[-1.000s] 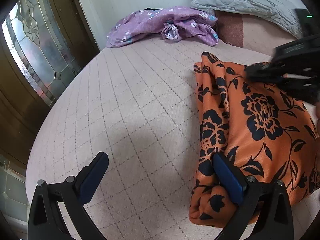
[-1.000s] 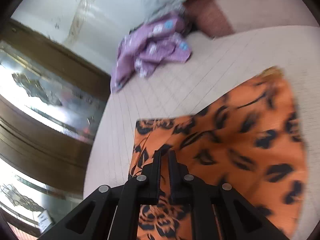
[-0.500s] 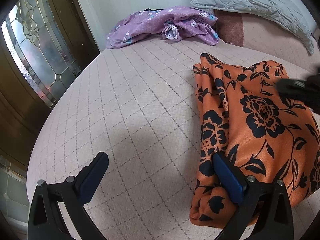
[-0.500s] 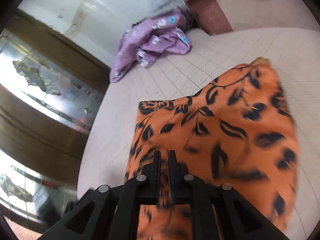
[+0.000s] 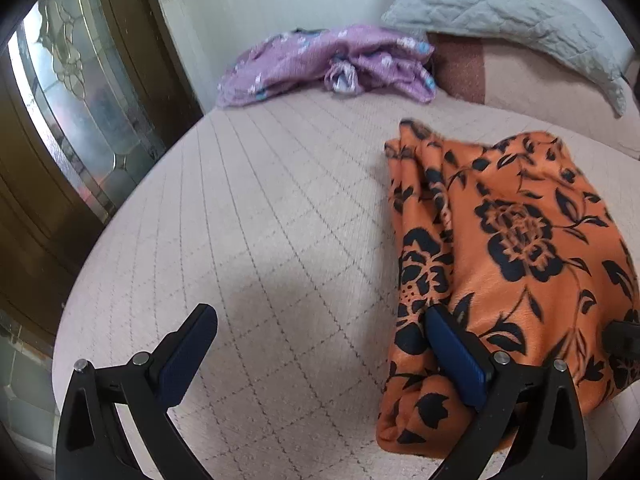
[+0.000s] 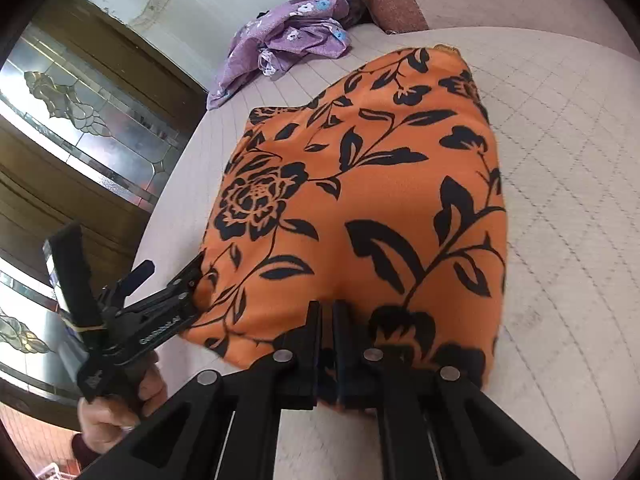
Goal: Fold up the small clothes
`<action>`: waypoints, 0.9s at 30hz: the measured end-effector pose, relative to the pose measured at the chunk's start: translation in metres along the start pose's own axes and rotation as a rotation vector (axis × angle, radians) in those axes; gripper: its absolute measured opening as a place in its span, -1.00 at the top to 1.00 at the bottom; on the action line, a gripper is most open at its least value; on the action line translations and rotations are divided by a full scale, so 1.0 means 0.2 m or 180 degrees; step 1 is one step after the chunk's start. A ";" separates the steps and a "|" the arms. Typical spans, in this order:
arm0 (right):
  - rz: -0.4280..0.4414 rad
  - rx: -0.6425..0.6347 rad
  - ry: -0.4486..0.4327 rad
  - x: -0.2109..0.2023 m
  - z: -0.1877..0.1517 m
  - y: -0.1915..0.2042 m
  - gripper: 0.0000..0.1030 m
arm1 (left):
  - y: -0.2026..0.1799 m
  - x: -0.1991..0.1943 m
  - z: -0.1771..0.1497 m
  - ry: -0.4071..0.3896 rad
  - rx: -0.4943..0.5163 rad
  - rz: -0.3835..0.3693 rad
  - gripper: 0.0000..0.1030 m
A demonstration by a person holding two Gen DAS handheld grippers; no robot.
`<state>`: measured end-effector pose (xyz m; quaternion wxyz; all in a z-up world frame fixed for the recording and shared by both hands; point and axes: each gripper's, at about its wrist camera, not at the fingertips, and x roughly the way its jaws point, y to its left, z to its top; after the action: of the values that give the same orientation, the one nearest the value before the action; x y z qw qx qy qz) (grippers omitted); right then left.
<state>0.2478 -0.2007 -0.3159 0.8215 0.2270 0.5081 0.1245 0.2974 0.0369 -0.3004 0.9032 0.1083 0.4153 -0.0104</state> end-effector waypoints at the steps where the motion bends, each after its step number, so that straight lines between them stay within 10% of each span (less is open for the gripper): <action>1: -0.0018 -0.0033 -0.0001 -0.03 0.00 0.01 0.82 | 0.00 -0.04 0.00 -0.0115 0.0012 -0.0010 -1.00; 7: -0.0058 -0.0186 -0.0315 -0.30 -0.10 -0.02 0.62 | -0.03 -0.33 0.01 -0.0828 0.0025 -0.0149 -1.00; 9: -0.0092 -0.0149 -0.0491 -0.40 -0.15 -0.04 -0.60 | -0.05 -0.39 0.01 -0.0945 0.0045 -0.0208 -1.00; 10: -0.0072 -0.0102 -0.0587 -0.43 -0.16 -0.05 -0.75 | -0.06 -0.43 0.01 -0.1006 0.0059 -0.0255 -1.00; 13: -0.0010 -0.0056 -0.0971 -0.56 -0.19 -0.09 -0.76 | -0.10 -0.47 0.00 -0.1075 0.0110 -0.0339 -1.00; 27: 0.0099 0.0175 -0.0971 -0.52 -0.16 -0.23 -0.76 | -0.19 -0.42 0.02 -0.0911 0.0131 -0.0354 -1.00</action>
<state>0.1708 -0.2775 -0.2692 0.8805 0.2736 0.3771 0.0873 0.2417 -0.0079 -0.2414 0.9487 0.1011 0.2874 -0.0843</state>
